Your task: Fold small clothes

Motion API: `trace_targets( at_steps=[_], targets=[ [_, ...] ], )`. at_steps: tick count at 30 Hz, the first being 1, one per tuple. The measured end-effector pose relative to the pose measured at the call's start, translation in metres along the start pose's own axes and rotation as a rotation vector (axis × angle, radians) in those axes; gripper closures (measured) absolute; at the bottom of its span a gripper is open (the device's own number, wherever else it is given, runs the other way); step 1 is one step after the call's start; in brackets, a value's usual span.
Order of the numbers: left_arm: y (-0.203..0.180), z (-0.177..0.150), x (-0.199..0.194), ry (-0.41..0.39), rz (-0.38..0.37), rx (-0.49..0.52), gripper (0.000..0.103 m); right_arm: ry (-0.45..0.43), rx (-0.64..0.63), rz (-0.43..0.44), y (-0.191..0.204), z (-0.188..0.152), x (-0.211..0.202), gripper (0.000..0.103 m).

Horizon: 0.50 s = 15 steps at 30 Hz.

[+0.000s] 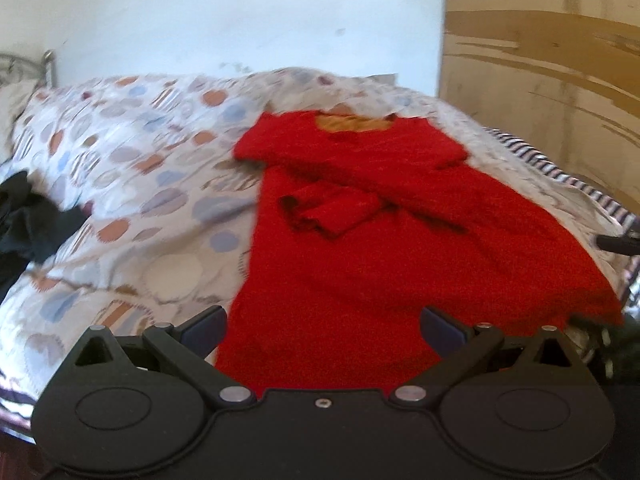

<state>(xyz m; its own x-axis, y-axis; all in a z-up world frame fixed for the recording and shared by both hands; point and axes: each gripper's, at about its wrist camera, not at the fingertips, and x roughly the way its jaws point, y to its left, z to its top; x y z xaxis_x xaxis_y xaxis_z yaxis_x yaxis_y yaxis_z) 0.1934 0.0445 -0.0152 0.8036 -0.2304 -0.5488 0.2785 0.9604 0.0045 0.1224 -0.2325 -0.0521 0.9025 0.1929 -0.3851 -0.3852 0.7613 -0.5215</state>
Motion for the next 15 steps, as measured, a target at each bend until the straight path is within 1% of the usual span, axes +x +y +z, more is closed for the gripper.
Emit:
trace_targets(
  at_steps=[1, 2, 4, 7, 9, 11, 14, 15],
  targets=[
    [-0.004, -0.001, -0.001, -0.007, -0.011, 0.02, 0.001, 0.004, 0.03, 0.039, -0.005, 0.003, 0.0, 0.047],
    [-0.007, -0.002, -0.002, -0.013, -0.023, 0.038, 0.001, 0.006, 0.064, 0.075, -0.011, 0.006, -0.001, 0.052],
    [-0.014, -0.006, -0.005, -0.024, -0.056, 0.077, 0.001, 0.01, 0.122, 0.133, -0.021, 0.011, 0.0, 0.077],
    [-0.027, -0.013, -0.006, -0.026, -0.098, 0.139, 0.001, 0.022, 0.211, 0.207, -0.037, 0.018, 0.003, 0.093],
    [-0.036, -0.018, -0.002, -0.011, -0.108, 0.184, 0.001, 0.024, 0.256, 0.229, -0.047, 0.021, 0.007, 0.098],
    [-0.043, -0.024, 0.004, 0.008, -0.108, 0.21, 0.001, 0.032, 0.31, 0.232, -0.057, 0.021, 0.012, 0.099],
    [-0.05, -0.029, 0.015, 0.033, -0.114, 0.224, 0.001, 0.048, 0.414, 0.252, -0.074, 0.019, 0.019, 0.101],
    [-0.053, -0.03, 0.018, 0.042, -0.112, 0.226, 0.001, 0.05, 0.422, 0.255, -0.076, 0.019, 0.02, 0.101]
  ],
)
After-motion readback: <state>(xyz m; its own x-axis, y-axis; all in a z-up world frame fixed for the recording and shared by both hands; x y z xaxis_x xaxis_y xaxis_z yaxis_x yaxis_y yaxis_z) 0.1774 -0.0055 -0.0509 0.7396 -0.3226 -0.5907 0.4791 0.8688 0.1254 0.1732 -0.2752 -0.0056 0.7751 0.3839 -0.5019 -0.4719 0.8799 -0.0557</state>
